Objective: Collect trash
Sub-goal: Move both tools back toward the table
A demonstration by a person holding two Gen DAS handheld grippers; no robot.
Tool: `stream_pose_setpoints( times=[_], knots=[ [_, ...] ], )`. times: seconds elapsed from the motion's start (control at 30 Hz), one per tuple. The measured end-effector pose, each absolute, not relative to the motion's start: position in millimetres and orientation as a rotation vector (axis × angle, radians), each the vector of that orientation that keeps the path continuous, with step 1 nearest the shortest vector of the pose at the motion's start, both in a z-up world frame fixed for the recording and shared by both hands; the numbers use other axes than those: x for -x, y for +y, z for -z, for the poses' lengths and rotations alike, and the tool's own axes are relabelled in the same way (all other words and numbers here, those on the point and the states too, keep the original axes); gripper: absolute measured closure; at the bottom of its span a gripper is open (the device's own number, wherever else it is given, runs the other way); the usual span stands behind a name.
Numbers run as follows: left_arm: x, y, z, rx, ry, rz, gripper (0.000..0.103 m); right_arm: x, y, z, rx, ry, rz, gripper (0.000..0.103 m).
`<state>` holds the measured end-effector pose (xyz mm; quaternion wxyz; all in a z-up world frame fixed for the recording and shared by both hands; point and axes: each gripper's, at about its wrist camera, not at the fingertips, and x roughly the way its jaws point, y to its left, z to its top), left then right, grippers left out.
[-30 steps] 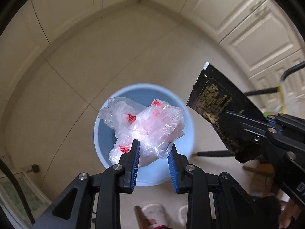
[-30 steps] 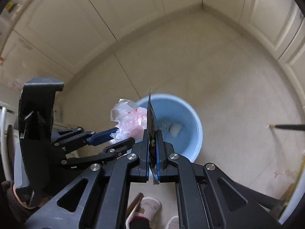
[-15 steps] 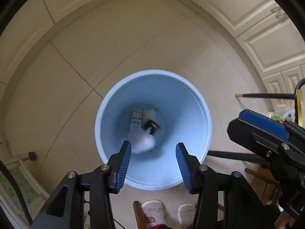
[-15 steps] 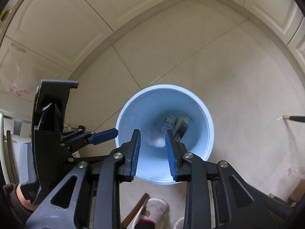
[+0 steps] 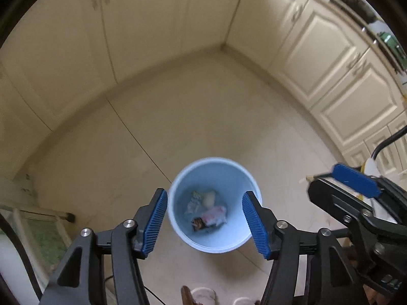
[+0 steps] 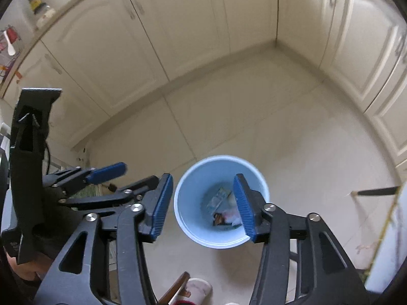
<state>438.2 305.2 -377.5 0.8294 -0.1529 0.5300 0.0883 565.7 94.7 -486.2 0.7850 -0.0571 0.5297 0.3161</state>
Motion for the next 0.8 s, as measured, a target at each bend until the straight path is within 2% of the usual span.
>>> stream_pose_setpoints(
  times=[0.03,0.07,0.17,0.23,0.37,0.4,0.57,0.8],
  knots=[
    [-431,304,362,0.317,1.093,-0.195,0.044,-560,90,470,0.121,1.113,-0.678,0.037],
    [-424,303,346,0.316,1.062,-0.199,0.042,-555,94,462,0.124,1.091,-0.671,0.033],
    [-401,294,299,0.307,0.975,-0.212,0.034,-534,85,417,0.146,1.009,-0.644,0.029],
    [-381,279,266,0.282,0.912,-0.214,0.031,-518,76,387,0.163,0.958,-0.611,0.008],
    [-345,232,217,0.256,0.807,-0.164,0.027,-487,42,331,0.148,0.842,-0.589,0.005],
    [-334,220,202,0.243,0.772,-0.154,0.024,-479,31,316,0.146,0.822,-0.583,0.0],
    [-286,152,140,0.186,0.625,-0.051,0.017,-445,-15,251,0.124,0.687,-0.546,0.0],
    [-201,49,80,0.074,0.426,0.031,0.006,-388,-103,167,0.071,0.517,-0.391,0.0]
  ],
)
